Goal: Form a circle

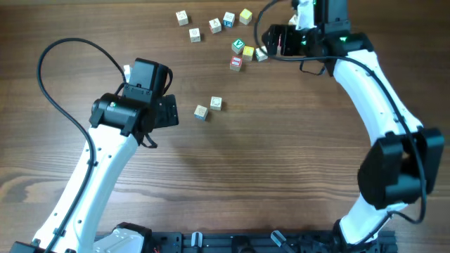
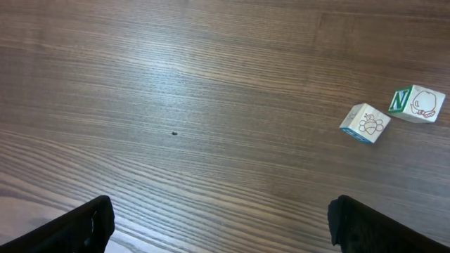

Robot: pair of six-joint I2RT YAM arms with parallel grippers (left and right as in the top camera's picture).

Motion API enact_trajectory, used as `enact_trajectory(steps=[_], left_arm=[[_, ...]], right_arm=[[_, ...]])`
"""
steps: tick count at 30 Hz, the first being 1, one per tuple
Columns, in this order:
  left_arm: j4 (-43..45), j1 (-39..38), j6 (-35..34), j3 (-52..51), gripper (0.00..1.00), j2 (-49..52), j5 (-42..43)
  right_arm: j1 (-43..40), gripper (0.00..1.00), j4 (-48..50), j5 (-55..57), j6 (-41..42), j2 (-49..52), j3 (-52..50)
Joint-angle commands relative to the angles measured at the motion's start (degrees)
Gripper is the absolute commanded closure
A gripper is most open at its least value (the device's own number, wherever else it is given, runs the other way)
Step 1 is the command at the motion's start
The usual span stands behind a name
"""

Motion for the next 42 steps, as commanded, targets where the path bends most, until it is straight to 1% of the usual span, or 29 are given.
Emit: enact_trajectory(steps=[1,2,4,5,7,9,11,14,15,17,21,25,27,28,32,35,36,42], left_arm=[[0.2,0.2,-0.7,0.4,0.0,-0.3,0.3],[0.2,0.2,-0.7,0.4,0.0,-0.3,0.3],[0.2,0.2,-0.7,0.4,0.0,-0.3,0.3],[0.1,0.2,-0.7,0.4,0.0,-0.2,0.3],[0.2,0.2,-0.7,0.4,0.0,-0.3,0.3],[0.2,0.2,-0.7,0.4,0.0,-0.3,0.3],[0.2,0.2,-0.7,0.4,0.0,-0.3,0.3],[0.2,0.2,-0.7,0.4,0.0,-0.3,0.3],[0.2,0.2,-0.7,0.4,0.0,-0.3,0.3],[0.2,0.2,-0.7,0.4,0.0,-0.3,0.3],[0.2,0.2,-0.7,0.4,0.0,-0.3,0.3],[0.2,0.2,-0.7,0.4,0.0,-0.3,0.3],[0.2,0.2,-0.7,0.4,0.0,-0.3,0.3],[0.2,0.2,-0.7,0.4,0.0,-0.3,0.3],[0.1,0.2,-0.7,0.4,0.0,-0.3,0.3],[0.1,0.2,-0.7,0.4,0.0,-0.3,0.3],[0.2,0.2,-0.7,0.4,0.0,-0.2,0.3],[0.2,0.2,-0.7,0.4,0.0,-0.3,0.3]], right_arm=[[1.7,0.0,0.4,-1.3,-13.7,5.4,1.2],[2.1,0.0,0.9,-1.1,-15.3,7.0,1.2],[2.4,0.01,2.4,1.2,-15.5,10.2,1.2],[2.4,0.05,3.7,2.2,-15.6,12.5,1.2],[2.5,0.08,5.8,2.1,-15.8,15.1,1.2],[2.9,0.11,8.0,2.1,-18.4,17.5,1.2],[3.3,0.15,10.4,5.1,-19.2,19.0,1.2],[3.5,0.19,13.9,8.7,-20.1,20.7,1.2],[3.5,0.21,15.1,8.6,-20.2,21.0,1.2],[3.5,0.28,18.2,8.6,-20.2,22.2,1.2],[3.5,0.33,21.9,8.6,-20.0,23.8,1.2],[3.5,0.43,25.2,8.5,-19.7,24.6,1.2],[3.5,0.5,26.6,8.5,-18.5,24.8,1.2],[3.5,0.54,26.8,8.4,-18.3,24.8,1.2],[3.7,0.6,26.0,7.2,-18.3,24.8,1.2],[3.8,0.71,24.7,7.2,-17.5,24.8,1.2],[3.8,0.73,24.5,7.2,-16.3,24.8,1.2],[3.8,0.79,24.4,7.2,-9.0,24.5,1.2]])
